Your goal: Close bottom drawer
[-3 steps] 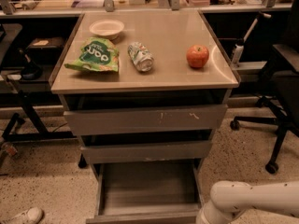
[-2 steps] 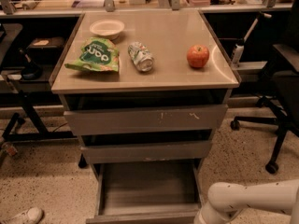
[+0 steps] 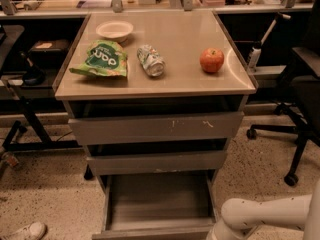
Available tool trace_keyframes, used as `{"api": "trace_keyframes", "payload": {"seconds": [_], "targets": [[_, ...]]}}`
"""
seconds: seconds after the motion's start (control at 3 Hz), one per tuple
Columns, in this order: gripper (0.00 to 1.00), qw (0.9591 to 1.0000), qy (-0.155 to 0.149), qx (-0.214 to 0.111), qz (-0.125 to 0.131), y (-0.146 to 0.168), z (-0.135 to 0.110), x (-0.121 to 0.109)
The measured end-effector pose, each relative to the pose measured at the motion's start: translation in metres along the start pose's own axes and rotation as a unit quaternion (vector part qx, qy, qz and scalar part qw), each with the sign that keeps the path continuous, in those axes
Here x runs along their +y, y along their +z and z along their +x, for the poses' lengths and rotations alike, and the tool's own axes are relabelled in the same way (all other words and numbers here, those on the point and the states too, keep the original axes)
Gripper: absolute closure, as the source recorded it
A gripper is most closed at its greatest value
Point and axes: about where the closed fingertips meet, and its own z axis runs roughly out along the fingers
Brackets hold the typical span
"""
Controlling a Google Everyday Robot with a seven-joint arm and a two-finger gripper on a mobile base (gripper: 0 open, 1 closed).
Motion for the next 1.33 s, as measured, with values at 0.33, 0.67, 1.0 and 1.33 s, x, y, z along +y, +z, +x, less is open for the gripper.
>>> {"api": "trace_keyframes", "payload": {"seconds": [0.33, 0.67, 1.0, 1.33], "targets": [[1.0, 0.9994, 0.013, -0.03, 0.008, 0.022, -0.003, -0.03], [1.0, 0.9983, 0.022, -0.051, 0.019, 0.038, -0.009, -0.062], [1.0, 0.9973, 0.031, -0.063, 0.02, 0.056, -0.013, -0.087], [1.0, 0.997, 0.036, -0.067, 0.016, 0.076, -0.016, -0.105]]}}
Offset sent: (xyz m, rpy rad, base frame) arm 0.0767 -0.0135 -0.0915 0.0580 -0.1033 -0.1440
